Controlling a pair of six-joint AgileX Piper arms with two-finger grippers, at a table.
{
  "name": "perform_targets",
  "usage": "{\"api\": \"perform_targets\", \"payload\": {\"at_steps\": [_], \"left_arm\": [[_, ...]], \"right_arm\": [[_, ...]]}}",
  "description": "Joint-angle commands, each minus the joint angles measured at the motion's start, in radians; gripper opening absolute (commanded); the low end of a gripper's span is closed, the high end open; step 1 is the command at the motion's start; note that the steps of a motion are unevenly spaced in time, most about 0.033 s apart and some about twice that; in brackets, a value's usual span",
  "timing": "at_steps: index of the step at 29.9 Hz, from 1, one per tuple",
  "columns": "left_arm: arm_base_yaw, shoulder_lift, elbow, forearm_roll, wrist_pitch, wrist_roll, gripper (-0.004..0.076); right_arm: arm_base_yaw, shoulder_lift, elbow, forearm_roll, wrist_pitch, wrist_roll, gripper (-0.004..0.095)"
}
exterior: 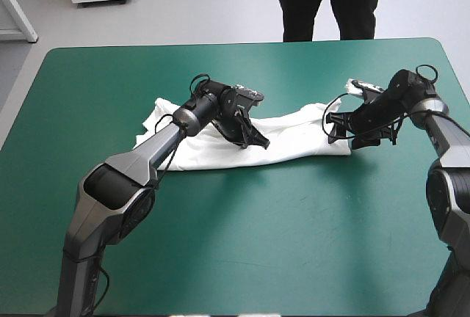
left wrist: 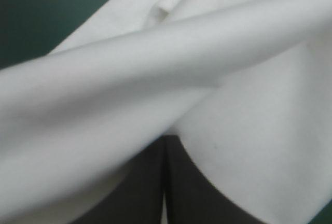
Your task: Fold the cloth
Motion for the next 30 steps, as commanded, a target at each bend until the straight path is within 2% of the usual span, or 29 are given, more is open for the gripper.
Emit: {"api": "perform_targets", "payload": {"at_steps": [1,7,10,13,18,25,30], "left_arm": [[-0.007,-0.038,-0.014,-0.038,0.003,-0.004,-0.0022],[-0.007,-0.038,-0.014,-0.038,-0.008,-0.004,-0.0022],[-0.007,-0.038,-0.014,-0.040,-0.008,-0.004,-0.0022],[-0.007,-0.038,-0.014,-0.040,-0.008,-0.004,-0.0022],[-0.007,-0.038,-0.014,-0.040,-0.006,-0.004,-0.0022],[-0.007,-0.038,-0.014,-0.040,-0.006,-0.004,-0.0022],[-0.007,-0.038,-0.014,-0.040,-0.006,-0.004,-0.0022]], "right_arm": [[-0.008,-0.024,-0.020,0.032,-0.001,-0.010,0.0608],[0.004,0.015,-0.017,0.052,-0.001,-0.010,0.0599],[0.029,0.028,-0.017,0.057,-0.001,-0.010,0.0523],[0.059,0.041,-0.017,0.049,-0.001,-0.008,0.0355],[0.081,0.050,-0.017,0.026,0.001,-0.003,-0.0016],[0.081,0.009,-0.021,-0.001,-0.001,0.017,-0.0012],[0.081,-0.065,-0.057,0.039,-0.002,0.010,-0.0012]]}}
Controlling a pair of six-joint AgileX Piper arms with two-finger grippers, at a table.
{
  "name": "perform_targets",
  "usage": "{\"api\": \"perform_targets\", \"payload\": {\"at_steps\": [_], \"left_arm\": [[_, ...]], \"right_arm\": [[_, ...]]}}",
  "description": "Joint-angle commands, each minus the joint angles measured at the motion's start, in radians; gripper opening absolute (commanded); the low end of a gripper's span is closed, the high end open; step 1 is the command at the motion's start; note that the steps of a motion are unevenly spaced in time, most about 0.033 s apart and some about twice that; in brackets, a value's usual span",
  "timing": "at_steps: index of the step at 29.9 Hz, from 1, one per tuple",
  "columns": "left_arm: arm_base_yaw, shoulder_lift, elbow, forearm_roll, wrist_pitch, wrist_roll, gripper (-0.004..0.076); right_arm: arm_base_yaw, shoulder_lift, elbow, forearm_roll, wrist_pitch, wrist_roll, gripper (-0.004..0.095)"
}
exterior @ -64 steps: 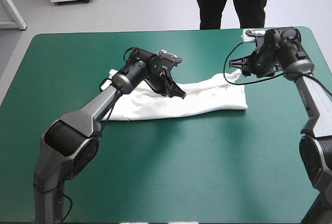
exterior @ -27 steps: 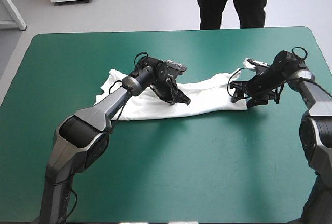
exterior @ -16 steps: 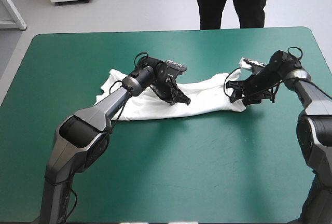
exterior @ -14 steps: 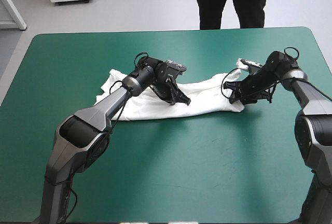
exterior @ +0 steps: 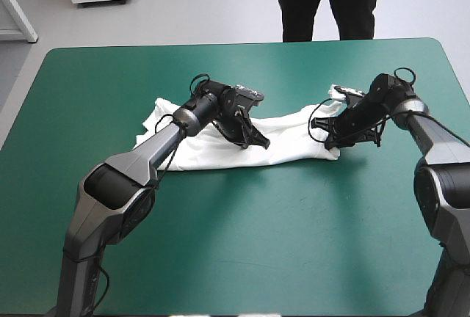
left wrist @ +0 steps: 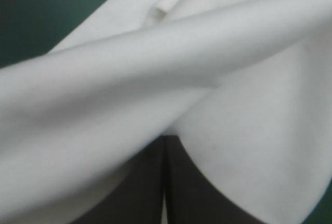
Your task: Fold the cloth
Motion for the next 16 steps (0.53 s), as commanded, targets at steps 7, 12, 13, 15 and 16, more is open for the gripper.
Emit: {"api": "perform_targets", "payload": {"at_steps": [7,12,13,15,16], "left_arm": [[-0.007,-0.039,-0.014,-0.032,-0.005,-0.005,-0.0022],[-0.007,-0.039,-0.014,-0.032,-0.013,-0.005,-0.0022],[-0.007,-0.039,-0.014,-0.032,-0.013,-0.005,-0.0022],[-0.007,-0.039,-0.014,-0.032,-0.013,-0.005,-0.0022],[-0.007,-0.039,-0.014,-0.032,-0.013,-0.005,-0.0022]], "right_arm": [[0.011,-0.177,-0.168,0.103,0.050,-0.034,-0.0012],[0.016,-0.184,-0.249,0.172,0.096,-0.039,-0.0012],[0.016,-0.184,-0.263,0.195,0.105,-0.044,-0.0012],[0.028,-0.187,-0.304,0.214,0.124,-0.045,-0.0012],[0.035,-0.189,-0.321,0.211,0.131,-0.045,-0.0012]]}}
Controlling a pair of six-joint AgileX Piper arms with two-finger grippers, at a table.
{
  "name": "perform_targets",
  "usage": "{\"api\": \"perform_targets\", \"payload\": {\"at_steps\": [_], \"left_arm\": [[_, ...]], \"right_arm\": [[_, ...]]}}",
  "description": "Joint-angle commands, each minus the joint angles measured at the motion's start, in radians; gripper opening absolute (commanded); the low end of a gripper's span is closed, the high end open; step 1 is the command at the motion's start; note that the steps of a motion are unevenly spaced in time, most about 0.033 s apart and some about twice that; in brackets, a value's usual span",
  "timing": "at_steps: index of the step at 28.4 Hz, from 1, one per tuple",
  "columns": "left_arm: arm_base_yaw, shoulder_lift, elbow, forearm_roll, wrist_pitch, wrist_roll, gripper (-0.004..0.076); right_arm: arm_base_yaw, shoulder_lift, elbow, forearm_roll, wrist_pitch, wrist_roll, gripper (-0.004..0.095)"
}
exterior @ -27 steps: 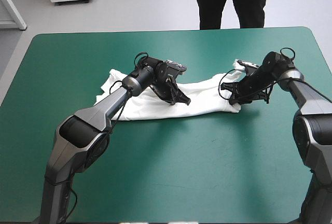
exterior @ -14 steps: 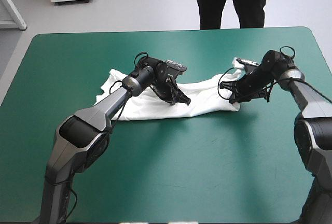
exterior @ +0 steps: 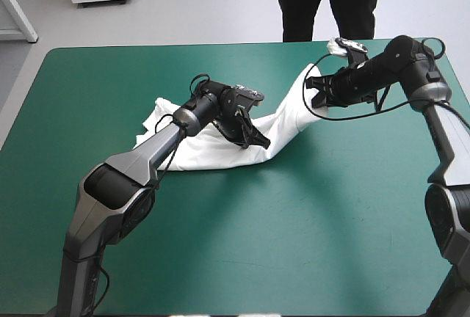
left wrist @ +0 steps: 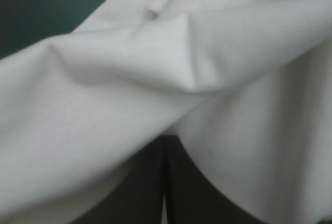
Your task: Fold the cloth
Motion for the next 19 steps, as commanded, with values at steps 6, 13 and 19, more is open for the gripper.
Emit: {"api": "perform_targets", "payload": {"at_steps": [6,13,19], "left_arm": [[-0.007,-0.039,-0.014,-0.032,-0.013,-0.006,-0.0022],[-0.007,-0.046,-0.015,-0.003,0.010,-0.031,-0.0022],[-0.005,-0.195,0.025,0.114,0.110,-0.062,-0.0022]], "right_arm": [[0.088,-0.080,-0.165,0.063,0.012,-0.018,-0.0012],[0.117,-0.080,-0.165,0.054,0.017,-0.013,-0.0012],[0.119,-0.080,-0.165,0.075,0.014,-0.013,-0.0012]]}}
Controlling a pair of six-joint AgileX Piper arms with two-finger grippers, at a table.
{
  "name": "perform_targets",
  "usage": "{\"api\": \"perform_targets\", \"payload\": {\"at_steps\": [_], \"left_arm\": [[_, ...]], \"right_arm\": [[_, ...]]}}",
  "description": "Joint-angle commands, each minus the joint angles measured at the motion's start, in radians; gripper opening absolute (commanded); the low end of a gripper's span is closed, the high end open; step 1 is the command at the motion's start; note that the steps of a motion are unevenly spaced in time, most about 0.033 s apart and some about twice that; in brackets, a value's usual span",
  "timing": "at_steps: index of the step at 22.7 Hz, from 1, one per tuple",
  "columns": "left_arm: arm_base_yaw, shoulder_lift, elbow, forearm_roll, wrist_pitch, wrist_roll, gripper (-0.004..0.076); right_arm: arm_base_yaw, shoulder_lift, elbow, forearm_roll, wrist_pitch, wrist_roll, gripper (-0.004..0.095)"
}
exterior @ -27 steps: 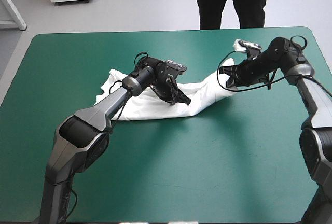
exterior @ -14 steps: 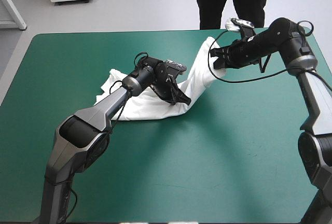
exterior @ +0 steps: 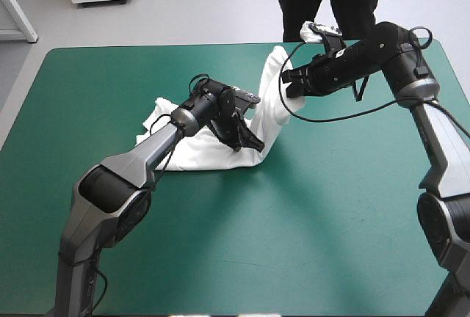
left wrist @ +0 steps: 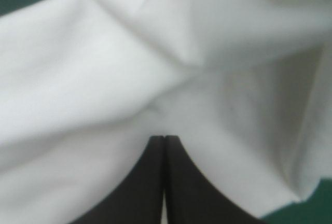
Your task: Fold the cloth
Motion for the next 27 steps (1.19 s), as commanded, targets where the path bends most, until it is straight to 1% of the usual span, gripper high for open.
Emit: {"api": "perform_targets", "payload": {"at_steps": [1,2,7,8,10,12,13,14,15,17,21,23,27], "left_arm": [[-0.002,-0.223,0.072,0.042,0.025,-0.027,-0.0022],[-0.002,-0.260,0.099,0.050,0.025,-0.039,-0.0022],[-0.002,-0.532,0.370,0.087,0.027,-0.082,-0.0022],[-0.002,-0.642,0.475,0.099,0.037,-0.125,-0.0022],[-0.002,-0.849,0.611,0.099,0.051,-0.184,-0.0022],[-0.002,-1.072,0.712,0.097,0.040,-0.222,-0.0022],[-0.002,-1.154,0.746,0.099,0.026,-0.227,-0.0022],[-0.002,-1.265,0.795,0.124,0.018,-0.274,-0.0022],[-0.002,-1.321,0.816,0.136,0.023,-0.308,-0.0022],[-0.002,-1.486,0.886,0.165,0.073,-0.389,-0.0022],[-0.002,-1.597,0.931,0.176,0.087,-0.425,-0.0022],[-0.002,-1.598,0.934,0.184,0.099,-0.427,-0.0022],[-0.002,-1.543,0.934,0.176,0.066,-0.427,-0.0022]], "right_arm": [[0.010,-0.056,-0.035,0.058,-0.030,-0.011,-0.0012],[0.014,-0.056,-0.035,0.058,-0.031,-0.014,-0.0012],[0.063,-0.056,-0.035,0.058,-0.076,-0.029,-0.0012],[0.084,-0.056,-0.035,0.058,-0.098,-0.035,-0.0012],[0.133,-0.056,-0.035,0.058,-0.153,-0.050,-0.0012],[0.180,-0.053,-0.035,0.058,-0.226,-0.050,-0.0012],[0.203,-0.045,-0.035,0.058,-0.256,-0.051,-0.0012],[0.235,-0.028,-0.043,0.057,-0.280,-0.051,-0.0012],[0.253,-0.015,-0.048,0.057,-0.285,-0.051,-0.0012],[0.308,0.043,-0.073,0.057,-0.302,-0.051,-0.0012],[0.376,0.124,-0.134,0.057,-0.325,-0.051,-0.0012],[0.428,0.186,-0.192,0.064,-0.328,-0.051,-0.0012],[0.506,0.281,-0.304,0.072,-0.339,-0.051,-0.0012]]}}
